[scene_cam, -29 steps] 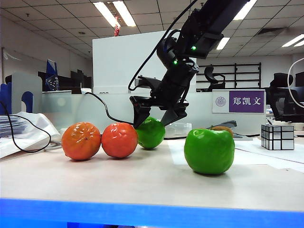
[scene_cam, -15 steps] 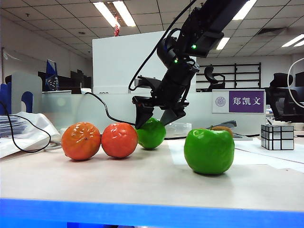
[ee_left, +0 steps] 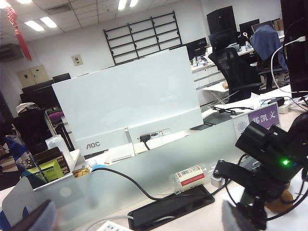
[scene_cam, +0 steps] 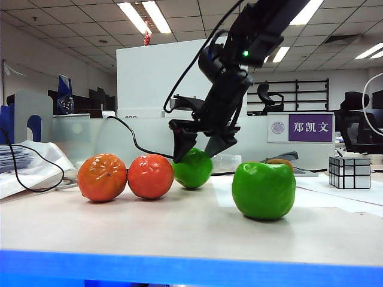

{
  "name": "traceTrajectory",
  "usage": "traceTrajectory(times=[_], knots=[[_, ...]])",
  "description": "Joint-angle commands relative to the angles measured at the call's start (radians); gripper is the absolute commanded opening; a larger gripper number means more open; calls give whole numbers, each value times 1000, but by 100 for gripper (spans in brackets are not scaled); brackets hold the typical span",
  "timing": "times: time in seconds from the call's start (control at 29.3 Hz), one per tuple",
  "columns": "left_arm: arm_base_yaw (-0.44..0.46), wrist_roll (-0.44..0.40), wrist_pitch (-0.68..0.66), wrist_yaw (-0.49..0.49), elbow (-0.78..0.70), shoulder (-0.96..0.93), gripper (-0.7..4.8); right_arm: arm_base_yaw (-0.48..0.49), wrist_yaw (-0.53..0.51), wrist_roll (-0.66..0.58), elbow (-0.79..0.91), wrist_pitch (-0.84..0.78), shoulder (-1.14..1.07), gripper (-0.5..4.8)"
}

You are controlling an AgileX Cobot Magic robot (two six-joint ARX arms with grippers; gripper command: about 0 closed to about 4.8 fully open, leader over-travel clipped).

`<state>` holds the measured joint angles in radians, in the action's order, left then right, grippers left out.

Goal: Put the same fruits together.

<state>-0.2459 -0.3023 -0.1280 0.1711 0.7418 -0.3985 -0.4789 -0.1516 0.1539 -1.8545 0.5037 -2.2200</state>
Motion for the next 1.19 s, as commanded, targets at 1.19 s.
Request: traceTrajectory(times=[1.19], knots=[[-1, 79, 22, -11, 6, -1, 479, 5, 68, 82, 251, 179, 620, -6]])
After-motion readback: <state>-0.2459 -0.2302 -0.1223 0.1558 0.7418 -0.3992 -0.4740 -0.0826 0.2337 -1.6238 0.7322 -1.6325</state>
